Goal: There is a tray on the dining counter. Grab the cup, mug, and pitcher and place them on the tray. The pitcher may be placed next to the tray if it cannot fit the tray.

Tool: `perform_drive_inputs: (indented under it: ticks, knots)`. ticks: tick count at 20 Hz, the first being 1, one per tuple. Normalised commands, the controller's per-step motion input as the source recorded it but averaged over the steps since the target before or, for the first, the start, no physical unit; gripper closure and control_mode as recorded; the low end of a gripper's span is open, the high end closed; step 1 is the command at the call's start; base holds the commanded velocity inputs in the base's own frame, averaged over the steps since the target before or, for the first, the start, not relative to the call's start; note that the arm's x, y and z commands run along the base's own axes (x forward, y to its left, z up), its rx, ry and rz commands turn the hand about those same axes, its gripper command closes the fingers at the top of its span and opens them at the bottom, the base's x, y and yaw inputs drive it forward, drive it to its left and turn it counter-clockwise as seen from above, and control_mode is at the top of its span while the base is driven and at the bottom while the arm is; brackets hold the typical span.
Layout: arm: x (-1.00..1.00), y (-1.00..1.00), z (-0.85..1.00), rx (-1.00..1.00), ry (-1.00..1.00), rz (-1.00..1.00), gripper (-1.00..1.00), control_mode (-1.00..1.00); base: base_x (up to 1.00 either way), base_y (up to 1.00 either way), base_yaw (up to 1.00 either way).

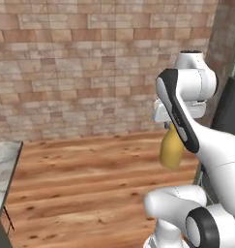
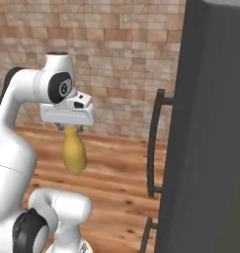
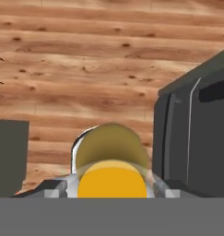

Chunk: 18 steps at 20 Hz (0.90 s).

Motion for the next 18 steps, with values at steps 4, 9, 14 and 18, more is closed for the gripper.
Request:
perform_drive_inputs:
  ticks: [4,9,14,18]
  knots:
    - [0.00,0.00,0.00,0.00,0.00,0.00,1.00,1.00,1.00,0.00,0.00]
    - [0.00,0.00,0.00,0.00,0.00,0.00,1.00,1.00,1.00,0.00,0.00]
    - [0.00,0.00,0.00,0.00,0.00,0.00,1.00,1.00,1.00,0.00,0.00]
    - [0.00,0.00,0.00,0.00,0.00,0.00,1.00,1.00,1.00,0.01,0.05]
